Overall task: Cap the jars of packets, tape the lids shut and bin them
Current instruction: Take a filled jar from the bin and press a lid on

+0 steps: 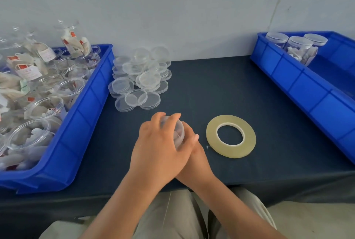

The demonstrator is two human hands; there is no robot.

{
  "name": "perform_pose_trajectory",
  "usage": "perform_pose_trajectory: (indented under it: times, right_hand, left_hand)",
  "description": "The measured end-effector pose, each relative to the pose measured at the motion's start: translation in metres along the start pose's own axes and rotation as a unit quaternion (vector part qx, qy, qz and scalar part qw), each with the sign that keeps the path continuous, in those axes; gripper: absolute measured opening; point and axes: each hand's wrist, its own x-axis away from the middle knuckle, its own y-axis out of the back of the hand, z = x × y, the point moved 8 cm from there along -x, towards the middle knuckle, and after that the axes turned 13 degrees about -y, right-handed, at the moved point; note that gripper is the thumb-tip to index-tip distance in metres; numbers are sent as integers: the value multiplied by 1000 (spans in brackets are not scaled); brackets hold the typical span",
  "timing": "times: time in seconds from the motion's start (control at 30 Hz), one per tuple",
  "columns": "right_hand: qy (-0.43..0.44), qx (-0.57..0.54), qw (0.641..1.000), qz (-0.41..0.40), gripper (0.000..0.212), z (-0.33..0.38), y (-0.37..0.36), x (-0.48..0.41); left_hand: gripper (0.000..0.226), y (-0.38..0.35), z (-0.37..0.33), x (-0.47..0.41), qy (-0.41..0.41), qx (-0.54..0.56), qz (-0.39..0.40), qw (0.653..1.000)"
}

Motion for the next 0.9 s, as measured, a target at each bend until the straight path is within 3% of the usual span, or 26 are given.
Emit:
perform_pose_trajectory:
  times: [0.1,0.23,0.47,0.67,0.77,0.83,0.9]
  right_hand:
    - [-12,-5,1000,11,39,-4,-3,2]
    - [-17,-4,1000,24,49,-12,-2,-2]
    - [-12,23,999,32,84,-15,-4,-7]
    - [-4,40,999,15,84,-10,-4,-4]
    - [15,19,997,77,96,-4,-5,-2]
    - [35,71,989,122,112,-4,6,0]
    - [37,167,978,121,112,-15,31,0]
  left_hand:
    - [61,2,-2,-2,26,13,-39,999]
    - [36,7,-8,-8,-9,-4,-90,996]
    - [24,13,-9,-21,-119,17,-93,988]
    - [26,11,-8,-17,-153,26,-90,984]
    - [30,10,-1,-13,-144,36,-88,985]
    - [35,8,3,-11,-145,36,-84,985]
    - [39,7,4,-10,-149,40,-80,985]
